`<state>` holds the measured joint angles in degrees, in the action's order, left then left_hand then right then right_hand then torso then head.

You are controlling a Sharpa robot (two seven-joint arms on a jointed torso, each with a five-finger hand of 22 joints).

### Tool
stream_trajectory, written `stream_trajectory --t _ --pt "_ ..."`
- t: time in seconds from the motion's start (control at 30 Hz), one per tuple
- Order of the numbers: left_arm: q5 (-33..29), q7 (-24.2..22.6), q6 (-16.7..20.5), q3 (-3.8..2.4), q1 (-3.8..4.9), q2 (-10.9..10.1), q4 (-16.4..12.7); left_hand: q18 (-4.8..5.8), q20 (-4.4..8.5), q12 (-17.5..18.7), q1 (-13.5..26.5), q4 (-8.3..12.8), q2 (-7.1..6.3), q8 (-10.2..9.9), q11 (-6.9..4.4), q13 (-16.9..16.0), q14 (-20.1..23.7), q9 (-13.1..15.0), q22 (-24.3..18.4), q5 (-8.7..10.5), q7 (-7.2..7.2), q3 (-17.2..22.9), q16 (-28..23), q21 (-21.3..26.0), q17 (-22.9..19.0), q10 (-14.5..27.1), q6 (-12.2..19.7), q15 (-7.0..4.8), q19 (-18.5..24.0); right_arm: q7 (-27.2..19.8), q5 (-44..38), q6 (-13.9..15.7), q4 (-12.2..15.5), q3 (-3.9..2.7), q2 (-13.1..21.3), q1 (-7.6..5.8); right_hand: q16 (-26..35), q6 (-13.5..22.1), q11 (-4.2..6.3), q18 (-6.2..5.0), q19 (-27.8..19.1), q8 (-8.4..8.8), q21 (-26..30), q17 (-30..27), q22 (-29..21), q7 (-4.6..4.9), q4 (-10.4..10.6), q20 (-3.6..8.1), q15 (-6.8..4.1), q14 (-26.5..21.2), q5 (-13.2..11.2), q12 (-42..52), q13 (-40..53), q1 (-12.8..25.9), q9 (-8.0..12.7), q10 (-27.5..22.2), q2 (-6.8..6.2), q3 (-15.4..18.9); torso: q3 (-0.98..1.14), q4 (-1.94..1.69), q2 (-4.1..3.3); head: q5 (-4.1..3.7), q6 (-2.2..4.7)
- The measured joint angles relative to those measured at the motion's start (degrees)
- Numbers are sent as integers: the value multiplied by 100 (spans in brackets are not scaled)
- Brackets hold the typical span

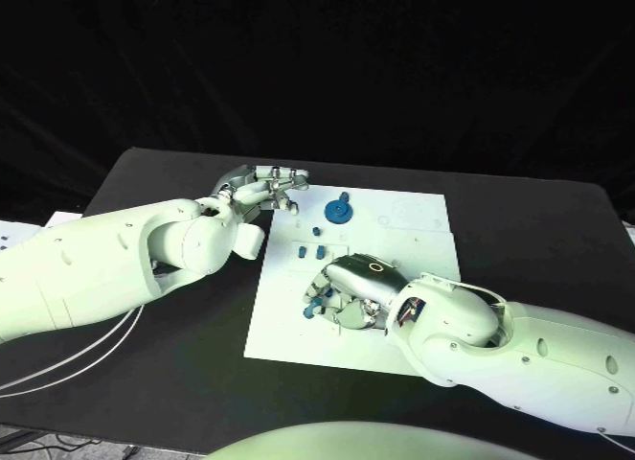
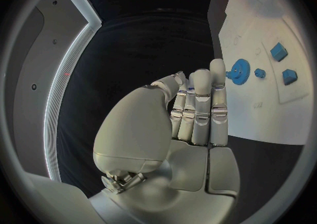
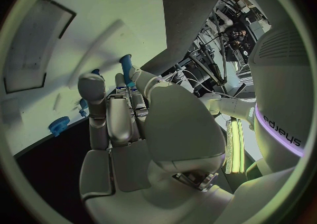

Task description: Assemble the parts on the task board

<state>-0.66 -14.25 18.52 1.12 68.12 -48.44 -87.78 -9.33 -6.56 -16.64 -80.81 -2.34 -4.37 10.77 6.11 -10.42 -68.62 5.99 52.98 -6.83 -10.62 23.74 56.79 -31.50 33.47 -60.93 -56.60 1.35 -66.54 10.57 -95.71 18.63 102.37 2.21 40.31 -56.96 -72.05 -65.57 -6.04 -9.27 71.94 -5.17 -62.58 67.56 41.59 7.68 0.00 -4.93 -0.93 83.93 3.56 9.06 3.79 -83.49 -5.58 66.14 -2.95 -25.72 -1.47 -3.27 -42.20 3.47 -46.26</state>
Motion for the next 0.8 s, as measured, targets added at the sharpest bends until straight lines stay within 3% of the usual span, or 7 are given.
stream_trajectory --t 0.63,0.8 --pt "1 2 -11 0 0 0 4 0 0 0 0 0 0 0 0 1 0 0 0 0 0 0 0 0 1 0 0 0 0 175 -226 -212 32 -21 -62 -15 0 2 0 0 0 17 -2 -11 -20 -1 -9 0 0 0 -50 -22 11 5 -1 0 -5 -8 -6 -3 1 -17 -10" --pt "1 4 -12 0 0 3 4 0 0 0 0 0 0 0 0 1 0 0 0 0 0 0 0 0 1 0 0 0 0 217 -289 -287 10 -26 -109 -23 0 62 -5 0 0 21 -2 -11 -21 41 -55 0 0 0 -48 -49 12 102 -5 5 -100 -54 -9 -4 3 -24 -20"
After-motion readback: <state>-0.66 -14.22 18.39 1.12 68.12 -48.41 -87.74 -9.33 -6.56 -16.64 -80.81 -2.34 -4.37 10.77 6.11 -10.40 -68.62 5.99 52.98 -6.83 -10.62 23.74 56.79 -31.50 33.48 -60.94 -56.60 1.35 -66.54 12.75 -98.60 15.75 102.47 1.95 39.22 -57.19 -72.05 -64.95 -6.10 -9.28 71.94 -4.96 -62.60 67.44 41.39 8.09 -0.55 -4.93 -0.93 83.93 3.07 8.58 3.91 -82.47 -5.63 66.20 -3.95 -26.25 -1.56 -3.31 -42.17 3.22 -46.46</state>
